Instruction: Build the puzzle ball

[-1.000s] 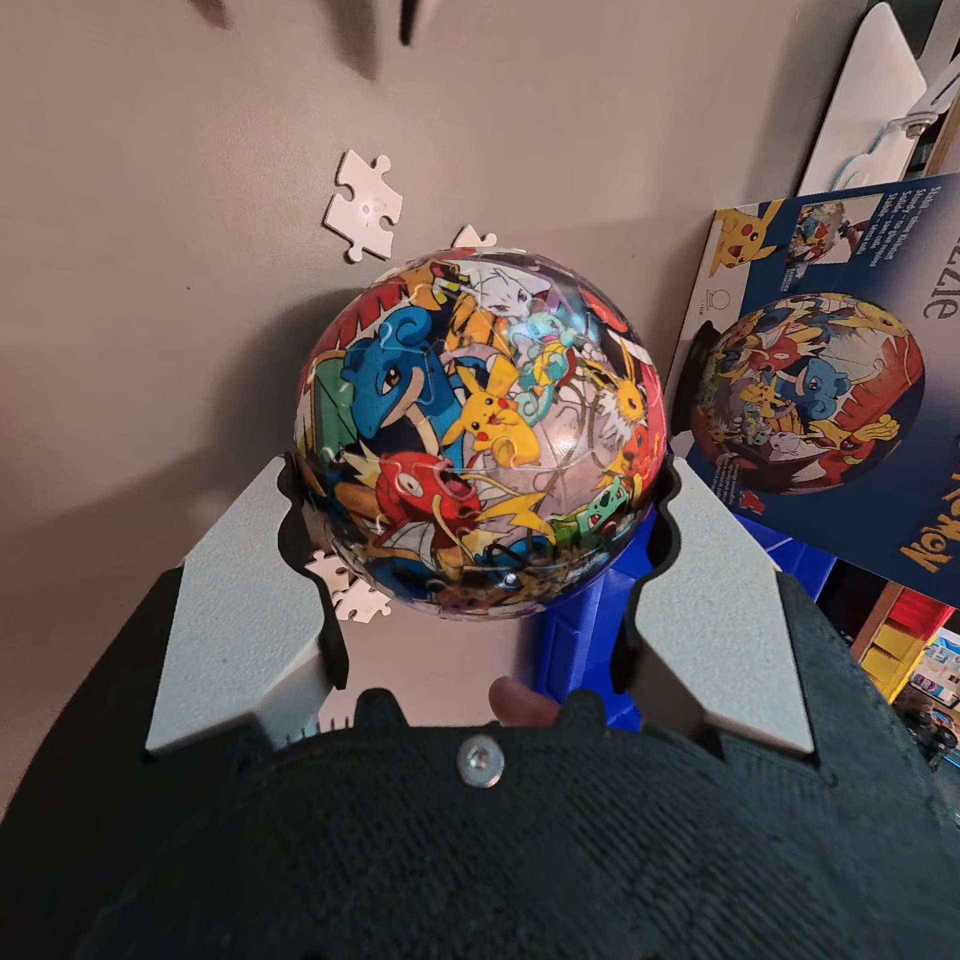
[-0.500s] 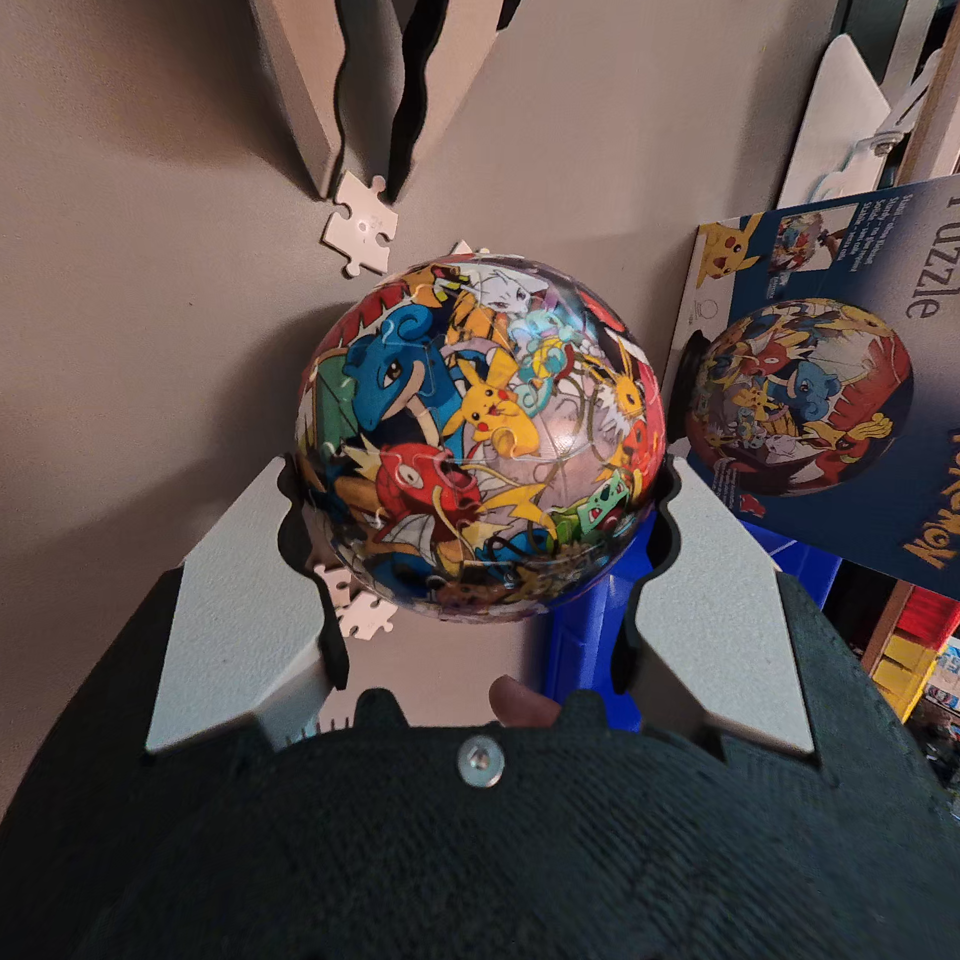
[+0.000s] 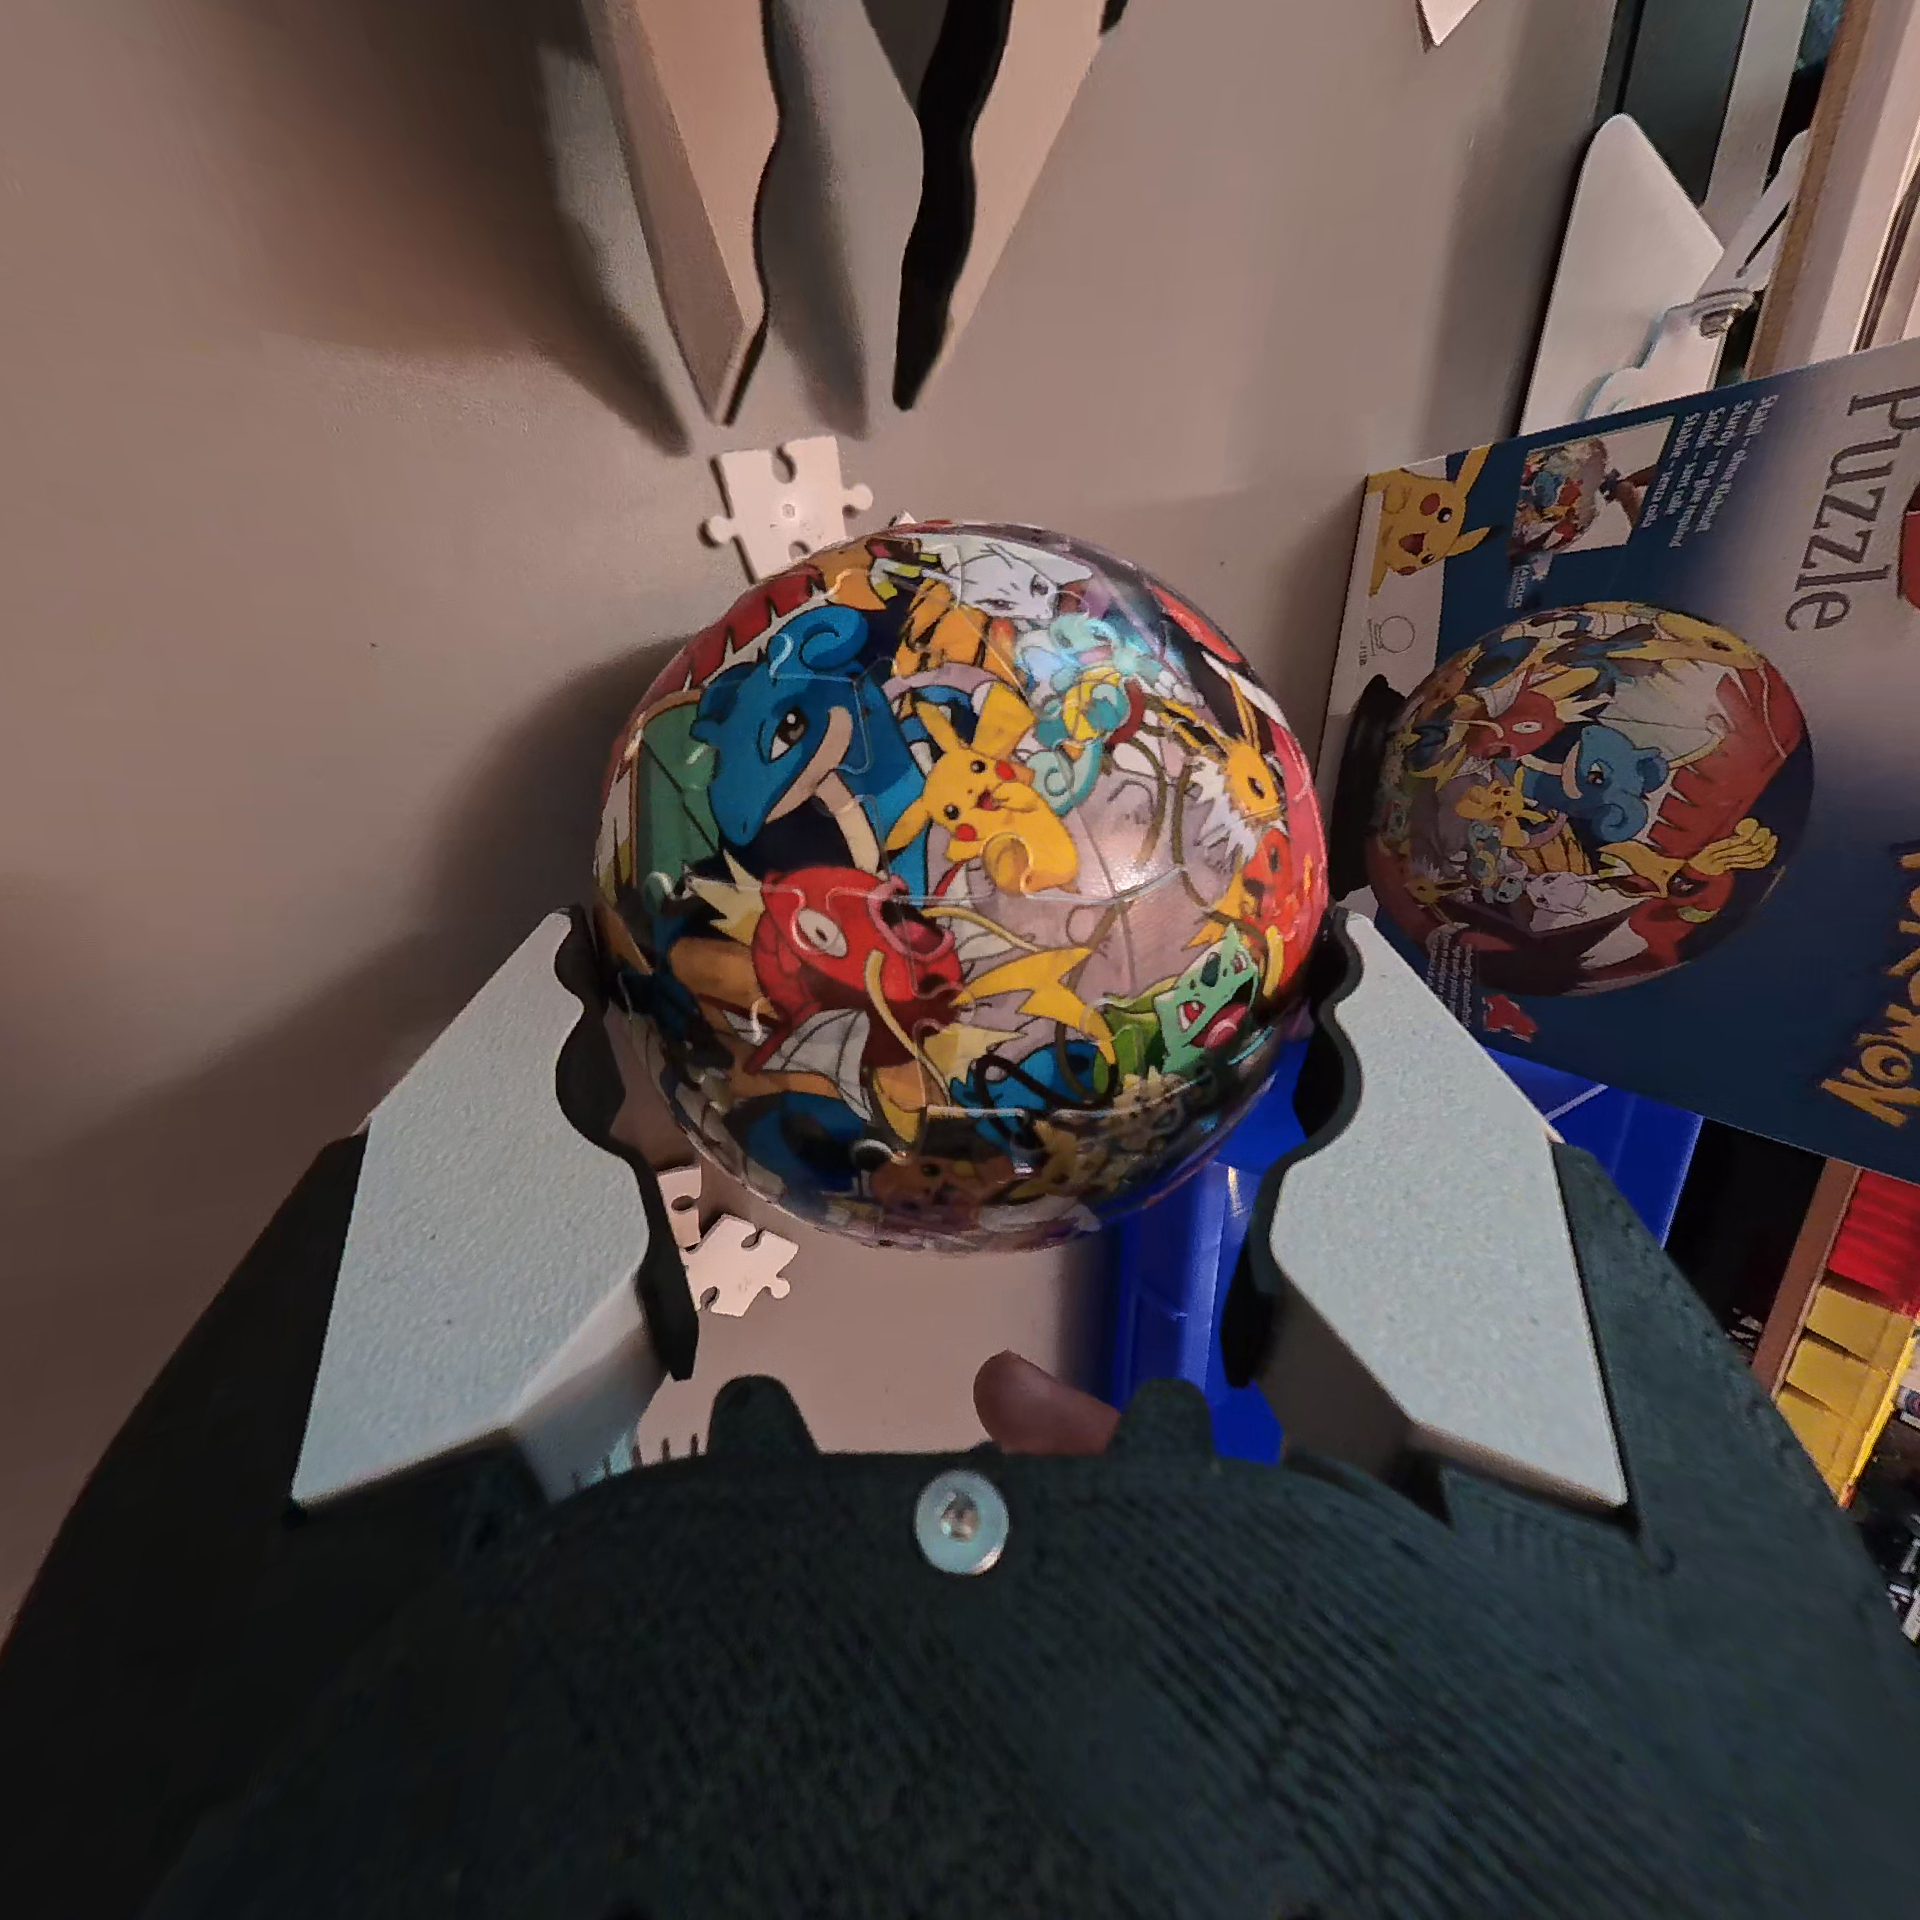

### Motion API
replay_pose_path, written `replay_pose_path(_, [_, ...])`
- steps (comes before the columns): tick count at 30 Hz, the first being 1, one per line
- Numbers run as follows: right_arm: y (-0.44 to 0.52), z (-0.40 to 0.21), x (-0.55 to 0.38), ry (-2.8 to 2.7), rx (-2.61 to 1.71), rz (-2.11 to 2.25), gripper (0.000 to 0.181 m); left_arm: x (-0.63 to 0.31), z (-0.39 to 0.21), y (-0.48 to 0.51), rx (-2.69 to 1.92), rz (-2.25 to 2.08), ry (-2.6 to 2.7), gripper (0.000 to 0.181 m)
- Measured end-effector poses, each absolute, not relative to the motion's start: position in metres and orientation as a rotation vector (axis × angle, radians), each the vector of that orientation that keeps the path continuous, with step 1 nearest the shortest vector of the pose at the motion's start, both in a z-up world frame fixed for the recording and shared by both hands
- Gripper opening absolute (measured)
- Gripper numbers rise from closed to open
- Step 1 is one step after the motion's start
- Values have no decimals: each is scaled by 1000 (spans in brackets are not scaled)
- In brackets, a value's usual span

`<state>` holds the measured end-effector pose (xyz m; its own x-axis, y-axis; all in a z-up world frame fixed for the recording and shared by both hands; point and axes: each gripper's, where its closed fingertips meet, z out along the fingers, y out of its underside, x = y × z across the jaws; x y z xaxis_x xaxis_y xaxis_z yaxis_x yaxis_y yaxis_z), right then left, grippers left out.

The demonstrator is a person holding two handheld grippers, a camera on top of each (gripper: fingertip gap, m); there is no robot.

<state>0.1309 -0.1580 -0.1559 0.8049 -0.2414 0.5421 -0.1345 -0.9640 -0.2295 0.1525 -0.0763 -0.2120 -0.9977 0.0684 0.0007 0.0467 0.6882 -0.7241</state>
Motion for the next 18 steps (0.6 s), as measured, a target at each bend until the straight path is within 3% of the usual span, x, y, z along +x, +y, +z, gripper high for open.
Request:
replay_pose_path(6, [-159, -156, 131, 296, -2826, -879, 133, 149, -224, -82, -83, 1178, -2877, 36])
replay_pose_path(13, [-159, -156, 131, 304, -2828, -878, 132, 152, -224, -86, -91, 1229, -2851, 0])
replay_pose_path(18, [-160, -156, 131, 306, -2834, -876, 133, 149, -224, -84, -112, 1233, -2813, 6])
